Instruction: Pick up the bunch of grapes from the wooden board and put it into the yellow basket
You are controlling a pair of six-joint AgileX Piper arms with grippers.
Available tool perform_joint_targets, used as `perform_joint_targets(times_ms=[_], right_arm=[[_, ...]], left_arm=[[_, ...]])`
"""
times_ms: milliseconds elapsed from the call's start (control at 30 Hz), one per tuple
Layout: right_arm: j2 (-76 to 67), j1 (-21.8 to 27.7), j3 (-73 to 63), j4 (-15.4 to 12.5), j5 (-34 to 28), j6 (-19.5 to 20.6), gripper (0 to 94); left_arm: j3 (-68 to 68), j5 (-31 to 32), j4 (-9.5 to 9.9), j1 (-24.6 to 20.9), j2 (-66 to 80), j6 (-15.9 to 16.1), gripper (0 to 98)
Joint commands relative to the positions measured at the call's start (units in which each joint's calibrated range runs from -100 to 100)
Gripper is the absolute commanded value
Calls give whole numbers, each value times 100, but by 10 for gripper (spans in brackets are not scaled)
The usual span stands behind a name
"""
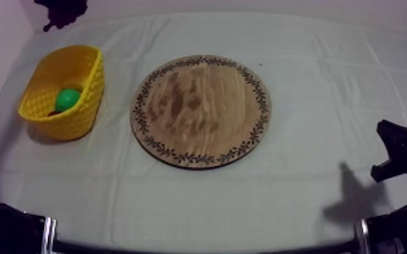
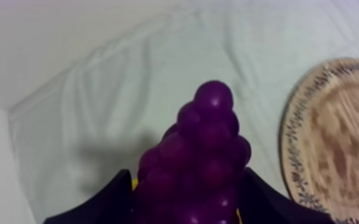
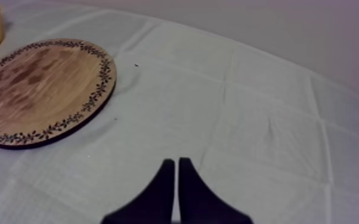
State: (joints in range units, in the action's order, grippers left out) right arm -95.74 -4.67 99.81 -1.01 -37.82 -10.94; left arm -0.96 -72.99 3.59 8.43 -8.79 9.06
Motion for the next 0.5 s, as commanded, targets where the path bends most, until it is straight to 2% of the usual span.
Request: perform_joint_targets(times_ms=[0,233,467], right_arm=[[-1,0,-3,1,0,2,4],[-1,0,-3,1,0,2,4],[-1,0,-3,1,0,-2,4]], left_arm=[[-9,110,15,-143,-58,2,437],[205,561,44,-431,-239,-23,440],[553,698,54,-496,-412,-196,458]])
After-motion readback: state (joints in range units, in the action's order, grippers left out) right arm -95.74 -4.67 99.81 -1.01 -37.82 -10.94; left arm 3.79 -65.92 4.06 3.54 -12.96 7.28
